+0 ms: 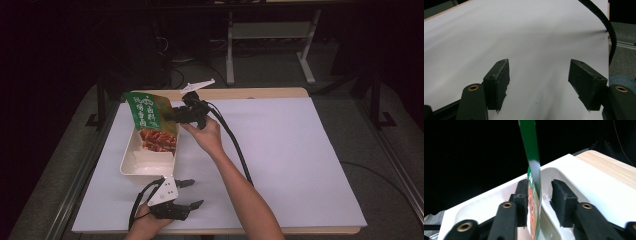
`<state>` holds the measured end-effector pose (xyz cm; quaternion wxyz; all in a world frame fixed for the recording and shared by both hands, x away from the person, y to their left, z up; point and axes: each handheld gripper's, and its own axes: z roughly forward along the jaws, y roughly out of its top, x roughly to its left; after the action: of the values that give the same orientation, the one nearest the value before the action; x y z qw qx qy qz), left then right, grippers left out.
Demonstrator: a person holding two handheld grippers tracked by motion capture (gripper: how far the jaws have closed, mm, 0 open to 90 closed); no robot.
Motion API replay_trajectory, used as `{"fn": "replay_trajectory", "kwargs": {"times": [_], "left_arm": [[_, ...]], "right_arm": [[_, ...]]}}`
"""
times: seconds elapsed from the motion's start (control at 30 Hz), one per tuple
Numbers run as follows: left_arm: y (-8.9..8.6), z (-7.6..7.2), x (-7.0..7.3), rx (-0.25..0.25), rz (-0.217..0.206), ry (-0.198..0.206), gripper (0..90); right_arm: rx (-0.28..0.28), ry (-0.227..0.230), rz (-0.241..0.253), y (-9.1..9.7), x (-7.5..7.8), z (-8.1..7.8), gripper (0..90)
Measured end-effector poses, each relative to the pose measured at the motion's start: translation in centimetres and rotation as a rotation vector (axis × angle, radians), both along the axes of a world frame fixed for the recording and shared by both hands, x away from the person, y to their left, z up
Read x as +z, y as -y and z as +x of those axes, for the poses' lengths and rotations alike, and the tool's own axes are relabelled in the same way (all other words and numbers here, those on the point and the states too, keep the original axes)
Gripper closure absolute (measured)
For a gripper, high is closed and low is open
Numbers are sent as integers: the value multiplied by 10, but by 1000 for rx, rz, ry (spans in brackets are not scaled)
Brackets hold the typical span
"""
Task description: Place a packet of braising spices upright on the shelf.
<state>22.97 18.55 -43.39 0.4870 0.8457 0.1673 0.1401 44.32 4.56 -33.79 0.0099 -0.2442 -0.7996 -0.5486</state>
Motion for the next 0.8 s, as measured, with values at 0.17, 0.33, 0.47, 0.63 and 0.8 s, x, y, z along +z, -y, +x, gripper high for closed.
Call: {"fn": "replay_trajectory", "kwargs": {"times": [0.17, 0.33, 0.47, 0.63, 0.8], "left_arm": [[0, 1, 0, 12, -2, -6, 311], [0, 1, 0, 18, -2, -8, 309], [-1, 2, 0, 20, -1, -6, 307], [-2, 2, 0, 24, -3, -10, 306], [0, 1, -1, 22, 4, -13, 302]], "right_arm": [[11, 6, -18, 8, 3, -5, 614], [10, 10, -23, 18, 6, -11, 588], [8, 8, -20, 27, 6, -15, 555], [6, 13, -28, 38, 8, -20, 538], [-3, 10, -30, 50, 8, -22, 528]]}}
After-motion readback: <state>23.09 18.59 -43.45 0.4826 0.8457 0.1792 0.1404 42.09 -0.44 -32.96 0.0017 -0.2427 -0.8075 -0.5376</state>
